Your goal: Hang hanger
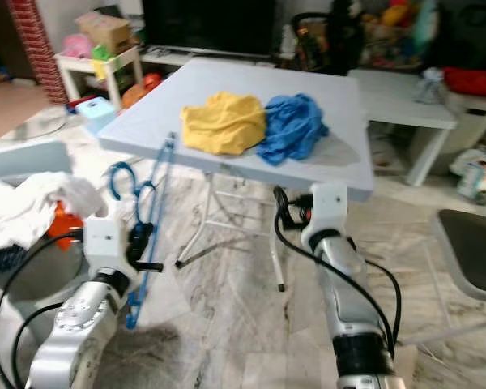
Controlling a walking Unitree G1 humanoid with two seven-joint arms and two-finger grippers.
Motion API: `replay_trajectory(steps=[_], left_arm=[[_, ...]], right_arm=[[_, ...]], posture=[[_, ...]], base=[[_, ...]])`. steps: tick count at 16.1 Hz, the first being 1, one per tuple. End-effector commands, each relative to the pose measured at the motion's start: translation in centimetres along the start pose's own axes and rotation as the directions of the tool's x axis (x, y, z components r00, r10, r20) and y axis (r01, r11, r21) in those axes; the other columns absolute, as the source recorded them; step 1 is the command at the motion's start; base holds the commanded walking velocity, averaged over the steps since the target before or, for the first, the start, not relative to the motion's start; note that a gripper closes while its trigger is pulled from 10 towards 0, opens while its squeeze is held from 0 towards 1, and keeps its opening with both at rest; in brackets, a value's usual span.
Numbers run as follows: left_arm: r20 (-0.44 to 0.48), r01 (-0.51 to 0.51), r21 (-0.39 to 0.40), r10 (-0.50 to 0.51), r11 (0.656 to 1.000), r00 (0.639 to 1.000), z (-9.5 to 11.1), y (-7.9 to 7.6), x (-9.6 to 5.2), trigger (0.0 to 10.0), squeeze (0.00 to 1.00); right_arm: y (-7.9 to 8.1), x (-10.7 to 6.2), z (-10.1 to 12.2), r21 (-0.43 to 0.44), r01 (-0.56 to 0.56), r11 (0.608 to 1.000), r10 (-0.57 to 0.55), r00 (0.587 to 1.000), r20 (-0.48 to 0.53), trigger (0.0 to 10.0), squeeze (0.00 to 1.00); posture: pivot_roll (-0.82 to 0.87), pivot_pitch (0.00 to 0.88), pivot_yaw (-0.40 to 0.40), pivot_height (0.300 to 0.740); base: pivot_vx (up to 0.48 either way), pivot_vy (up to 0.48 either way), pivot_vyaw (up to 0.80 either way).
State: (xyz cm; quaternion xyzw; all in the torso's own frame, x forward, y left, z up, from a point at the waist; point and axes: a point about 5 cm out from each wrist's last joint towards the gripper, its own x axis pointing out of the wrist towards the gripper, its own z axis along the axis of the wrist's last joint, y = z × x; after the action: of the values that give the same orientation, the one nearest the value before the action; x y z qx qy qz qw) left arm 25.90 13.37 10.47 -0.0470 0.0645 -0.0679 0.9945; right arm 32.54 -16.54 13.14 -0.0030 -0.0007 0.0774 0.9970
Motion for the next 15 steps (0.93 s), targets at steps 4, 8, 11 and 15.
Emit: replay_trajectory(steps=[4,8,11,15], left_arm=[[0.015,0.037,-0.011,-0.037,0.999,0.999,0.56,-0.76,0.2,10.0,0.0],[0.014,0.043,-0.012,-0.043,0.999,0.999,0.58,-0.86,0.2,10.0,0.0],[0.012,0.043,-0.012,-0.043,0.999,0.999,0.57,-0.85,0.23,10.0,0.0],[0.009,0.045,-0.013,-0.045,0.999,0.999,0.54,-0.86,0.3,10.0,0.0]], right_arm=[[-0.42,-0.07,-0.44,0.012,0.014,1.0,-0.013,1.0,-0.028,10.0,0.0],[-0.33,0.01,-0.54,0.012,0.009,1.0,-0.009,0.999,-0.037,10.0,0.0],[-0.31,-0.03,-0.63,0.012,0.01,1.0,-0.009,0.999,-0.04,10.0,0.0],[-0.32,-0.05,-0.74,0.012,0.011,1.0,-0.011,0.999,-0.044,10.0,0.0]], posture=[[0.0,0.0,-0.04,0.74],[0.0,0.0,-0.042,0.74],[0.0,0.0,-0.042,0.74],[0.0,0.0,-0.038,0.74]], base=[[0.0,0.253,0.0],[0.0,0.4,-0.6],[0.0,0.431,-0.8],[0.0,0.429,-0.8]])
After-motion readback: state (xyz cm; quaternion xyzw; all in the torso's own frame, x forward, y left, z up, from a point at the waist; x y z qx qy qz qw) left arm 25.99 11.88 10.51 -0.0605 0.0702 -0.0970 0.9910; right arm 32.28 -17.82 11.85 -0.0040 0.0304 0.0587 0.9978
